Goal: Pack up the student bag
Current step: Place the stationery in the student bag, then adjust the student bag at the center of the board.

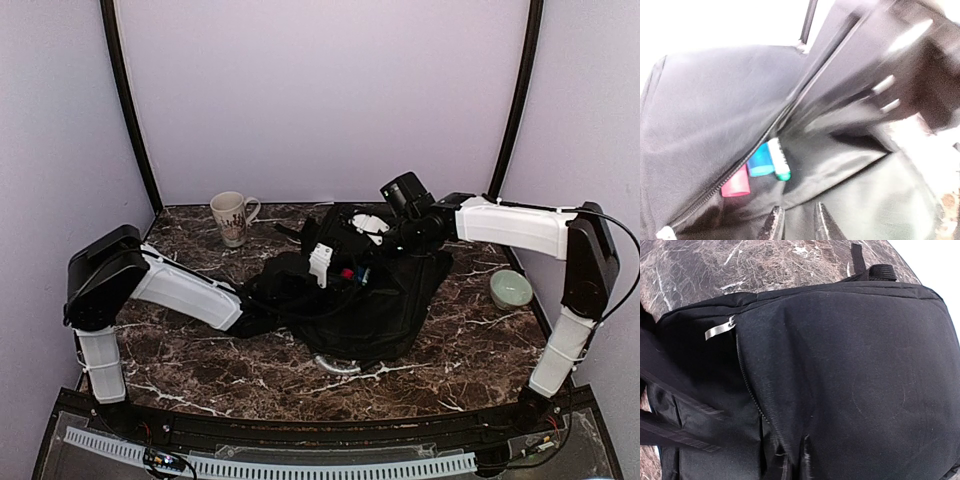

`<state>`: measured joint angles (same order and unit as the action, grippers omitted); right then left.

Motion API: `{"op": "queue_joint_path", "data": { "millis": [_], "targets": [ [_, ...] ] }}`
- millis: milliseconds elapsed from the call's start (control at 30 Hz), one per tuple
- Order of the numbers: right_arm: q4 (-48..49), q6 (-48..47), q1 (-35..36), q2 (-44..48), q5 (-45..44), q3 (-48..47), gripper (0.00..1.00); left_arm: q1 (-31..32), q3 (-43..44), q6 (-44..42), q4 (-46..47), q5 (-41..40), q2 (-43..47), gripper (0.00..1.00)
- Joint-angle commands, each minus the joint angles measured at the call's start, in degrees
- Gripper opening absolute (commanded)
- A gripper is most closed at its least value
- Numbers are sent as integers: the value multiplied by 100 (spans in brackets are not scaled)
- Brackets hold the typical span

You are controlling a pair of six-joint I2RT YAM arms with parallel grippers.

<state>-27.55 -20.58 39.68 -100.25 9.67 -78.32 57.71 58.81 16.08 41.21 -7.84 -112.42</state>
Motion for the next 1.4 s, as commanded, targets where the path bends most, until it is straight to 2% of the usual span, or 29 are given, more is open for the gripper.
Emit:
{"op": "queue_joint_path", "data": {
  "millis": [0, 200, 300, 433, 500, 700, 900, 1067, 1367],
  "targets": [
    [-209, -377, 57, 59, 401, 136, 16, 201, -424, -74, -762, 177, 1025, 23],
    [-762, -722, 57, 85, 694, 153, 40, 192, -1204, 173, -1967, -455, 2194, 30],
    [-1277, -829, 57, 79, 1084, -121, 43, 95, -1118, 229, -2769, -483, 2513, 37],
    [-1740, -881, 57, 40, 1186, -680, 44, -253, -1037, 566, -3662, -349, 2812, 50],
    [-1867, -870, 51, -47, 1203, -939, 44, -550, -1049, 822, -3872, -130, 2894, 51],
    [-1829, -699, 49, -374, 1125, -1415, 44, -1327, -1385, 1263, -3422, 897, 3079, 52],
    [-1329, -474, 48, -751, 521, -1249, 38, -1735, -1205, 1382, -3079, 1964, 2595, 52],
    [-1186, -320, 48, -1222, 178, -980, 31, -1827, -1210, 1370, -2560, 2192, 2163, 52],
    [-1086, -210, 45, -1588, -164, -760, 30, -1933, -1062, 1692, -2148, 2803, 1293, 49]
  ]
}}
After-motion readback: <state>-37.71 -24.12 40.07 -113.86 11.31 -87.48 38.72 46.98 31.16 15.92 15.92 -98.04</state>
